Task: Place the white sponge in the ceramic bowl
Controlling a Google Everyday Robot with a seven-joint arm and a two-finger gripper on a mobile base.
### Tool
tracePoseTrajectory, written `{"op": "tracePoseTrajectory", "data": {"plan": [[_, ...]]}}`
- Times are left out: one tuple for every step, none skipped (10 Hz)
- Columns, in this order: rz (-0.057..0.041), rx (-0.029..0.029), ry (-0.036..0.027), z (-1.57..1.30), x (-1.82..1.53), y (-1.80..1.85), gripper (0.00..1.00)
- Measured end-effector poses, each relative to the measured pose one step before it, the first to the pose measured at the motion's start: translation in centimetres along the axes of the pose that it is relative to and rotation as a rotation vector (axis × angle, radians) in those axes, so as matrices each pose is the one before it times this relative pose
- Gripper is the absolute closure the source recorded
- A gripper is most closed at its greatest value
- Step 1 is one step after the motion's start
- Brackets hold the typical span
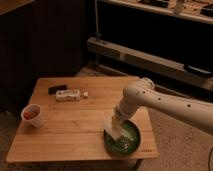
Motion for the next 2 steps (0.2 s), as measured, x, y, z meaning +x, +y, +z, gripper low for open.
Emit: {"op": "tracePoseTrajectory", "data": {"plan": [[0.00409, 0.00243, 0.00085, 0.075, -0.33, 0.155, 0.09], [0.00509, 0.00145, 0.00135, -0.002, -0.198, 0.159, 0.09]]}}
